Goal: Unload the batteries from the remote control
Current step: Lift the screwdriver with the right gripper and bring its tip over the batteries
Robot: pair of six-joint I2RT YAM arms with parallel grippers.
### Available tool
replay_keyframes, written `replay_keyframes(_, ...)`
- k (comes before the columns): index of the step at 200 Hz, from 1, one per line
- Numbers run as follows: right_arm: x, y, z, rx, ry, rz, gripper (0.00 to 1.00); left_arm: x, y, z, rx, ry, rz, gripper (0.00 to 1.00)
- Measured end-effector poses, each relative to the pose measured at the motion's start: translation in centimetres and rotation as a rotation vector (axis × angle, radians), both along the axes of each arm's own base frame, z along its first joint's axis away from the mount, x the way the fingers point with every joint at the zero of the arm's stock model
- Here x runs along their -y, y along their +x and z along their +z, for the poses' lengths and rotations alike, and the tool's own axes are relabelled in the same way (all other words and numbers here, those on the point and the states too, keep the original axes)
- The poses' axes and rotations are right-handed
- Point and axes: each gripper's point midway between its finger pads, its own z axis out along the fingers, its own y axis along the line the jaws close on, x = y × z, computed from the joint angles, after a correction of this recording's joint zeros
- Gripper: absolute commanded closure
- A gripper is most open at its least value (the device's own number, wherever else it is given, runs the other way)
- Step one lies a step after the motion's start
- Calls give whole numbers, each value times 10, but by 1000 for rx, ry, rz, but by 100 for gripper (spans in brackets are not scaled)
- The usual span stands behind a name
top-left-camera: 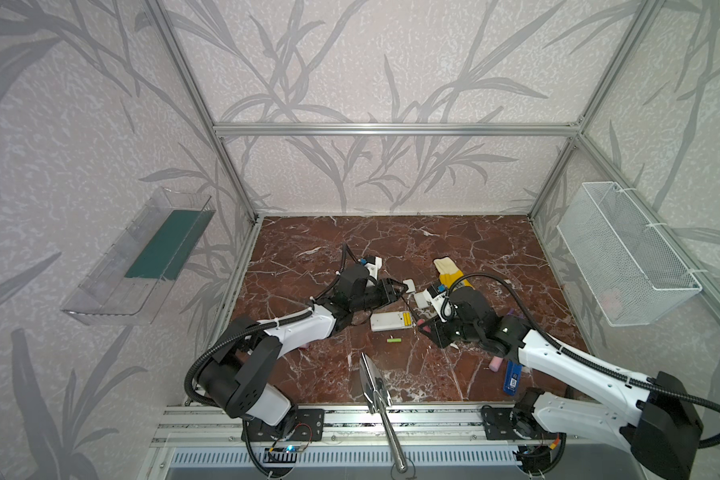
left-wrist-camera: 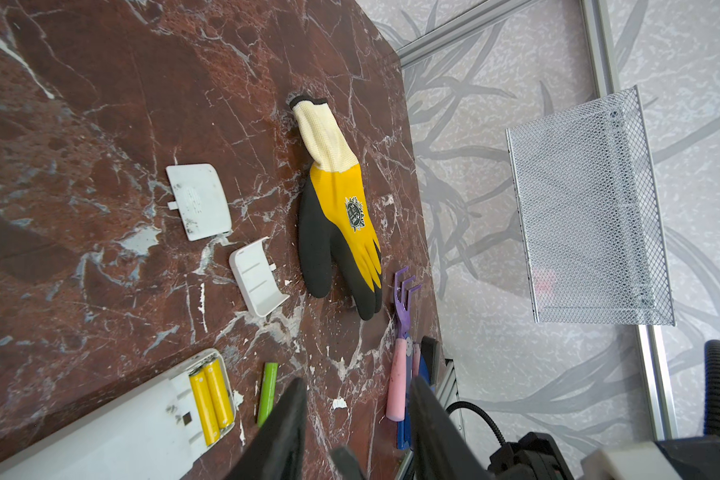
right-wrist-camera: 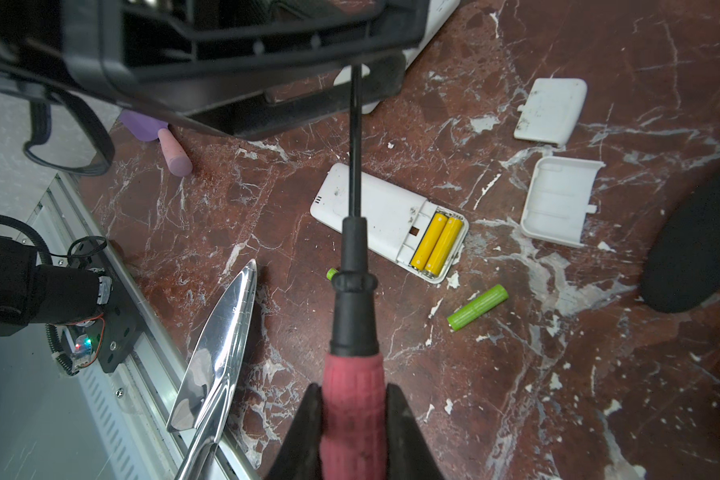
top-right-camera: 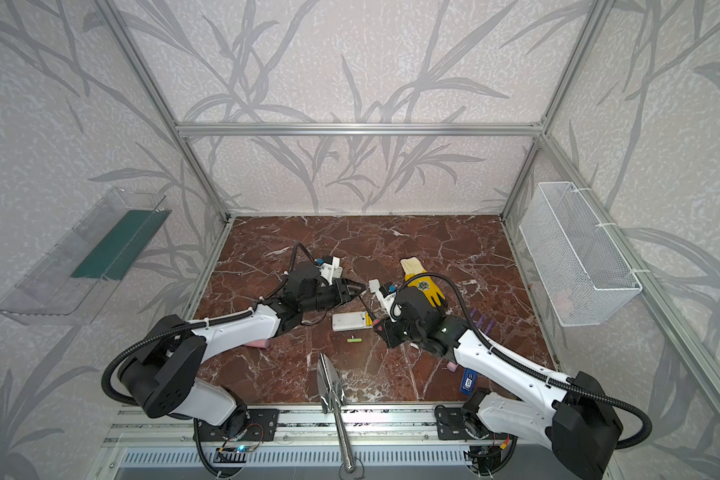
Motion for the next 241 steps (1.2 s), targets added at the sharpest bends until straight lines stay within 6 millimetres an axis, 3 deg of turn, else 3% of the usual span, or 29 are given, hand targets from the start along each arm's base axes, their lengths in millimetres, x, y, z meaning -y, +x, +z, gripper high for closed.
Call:
replay_keyframes(92,-4,3,-4,-13,6,-3,97,2,3,8,0,-38,17,100)
replay_keyframes(137,-8,4,-9,-31,12,-1,94,2,3,10,9,-42,20,100)
replay_keyframes(195,-8,6,-8,-8,4,3,58,-4,2,3,-4,3,41,100)
replay_keyframes(241,-7,11,3,80,-11,39,45,-18,-2,-22,-90,121,85,100)
